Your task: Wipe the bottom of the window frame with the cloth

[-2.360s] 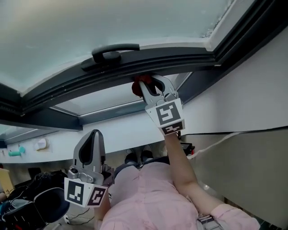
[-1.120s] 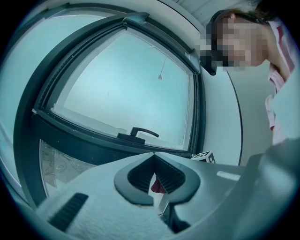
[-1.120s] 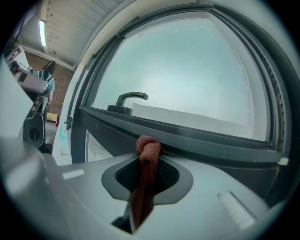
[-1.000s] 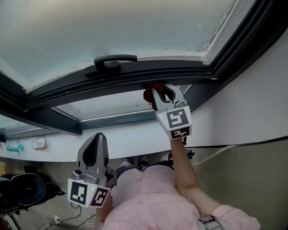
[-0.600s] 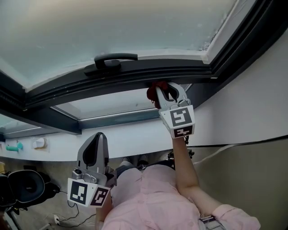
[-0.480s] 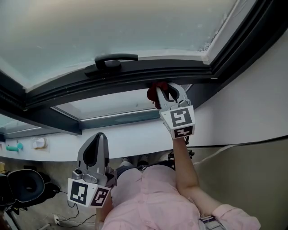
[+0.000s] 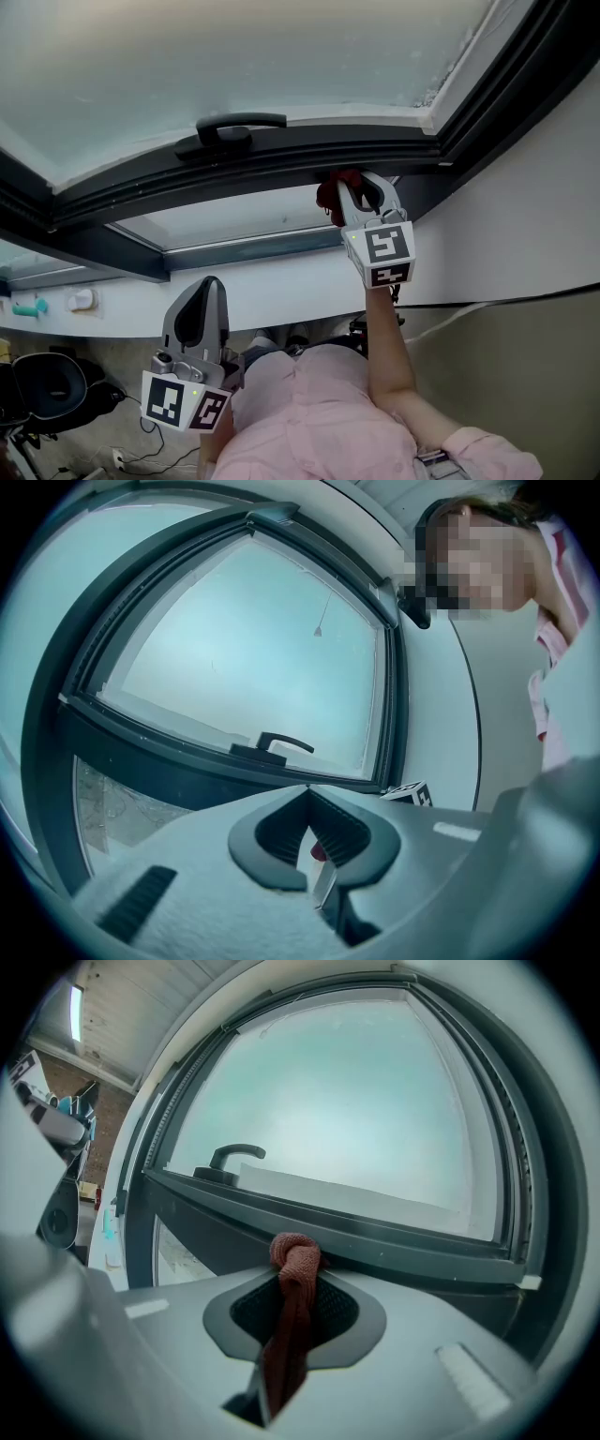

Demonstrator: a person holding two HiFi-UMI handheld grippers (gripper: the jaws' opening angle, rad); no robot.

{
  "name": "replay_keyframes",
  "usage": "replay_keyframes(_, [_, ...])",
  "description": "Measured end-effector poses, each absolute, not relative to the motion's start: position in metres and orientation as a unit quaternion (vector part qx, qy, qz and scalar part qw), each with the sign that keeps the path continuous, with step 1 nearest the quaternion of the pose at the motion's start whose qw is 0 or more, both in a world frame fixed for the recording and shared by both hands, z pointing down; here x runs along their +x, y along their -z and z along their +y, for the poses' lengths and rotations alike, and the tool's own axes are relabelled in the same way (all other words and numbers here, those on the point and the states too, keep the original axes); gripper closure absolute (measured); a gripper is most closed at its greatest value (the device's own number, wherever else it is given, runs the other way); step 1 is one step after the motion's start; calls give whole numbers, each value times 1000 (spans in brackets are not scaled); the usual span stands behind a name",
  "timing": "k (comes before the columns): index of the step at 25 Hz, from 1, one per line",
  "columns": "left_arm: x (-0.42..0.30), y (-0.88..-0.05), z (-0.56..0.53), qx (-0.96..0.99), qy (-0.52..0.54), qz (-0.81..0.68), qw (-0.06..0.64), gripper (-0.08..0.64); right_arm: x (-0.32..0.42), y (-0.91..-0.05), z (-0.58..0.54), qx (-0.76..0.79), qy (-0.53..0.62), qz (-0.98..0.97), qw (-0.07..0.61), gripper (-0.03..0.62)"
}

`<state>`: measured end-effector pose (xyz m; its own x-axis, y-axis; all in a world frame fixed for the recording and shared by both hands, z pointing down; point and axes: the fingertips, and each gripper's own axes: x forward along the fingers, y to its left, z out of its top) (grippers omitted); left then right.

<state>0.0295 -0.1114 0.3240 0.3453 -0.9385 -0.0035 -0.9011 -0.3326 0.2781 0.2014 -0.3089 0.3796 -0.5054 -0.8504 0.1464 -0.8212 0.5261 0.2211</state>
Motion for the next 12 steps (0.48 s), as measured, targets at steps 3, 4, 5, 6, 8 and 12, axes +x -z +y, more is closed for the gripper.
replay_keyframes(3, [30,-324,-113,813,81,-565,114,560,209,-379,-310,492,60,-860,119,538])
replay_keyframes(4, [29,-324,-113,813,80,-566,115,560,213,-379,-311,496,59,-858,119,538])
replay_keyframes(5, [29,-324,-113,813,80,-566,115,560,216,-379,-312,500,58,-856,118,538])
replay_keyframes(6, [30,-324,-114,813,80,-566,114,560,220,-379,-313,503,57,-854,118,538])
replay_keyframes(8, [31,-325,-115,814,79,-565,114,560,224,-381,-314,506,56,-852,119,538])
replay_keyframes(12, [33,-322,-115,816,79,-562,111,560,225,-383,-314,505,57,-853,123,538])
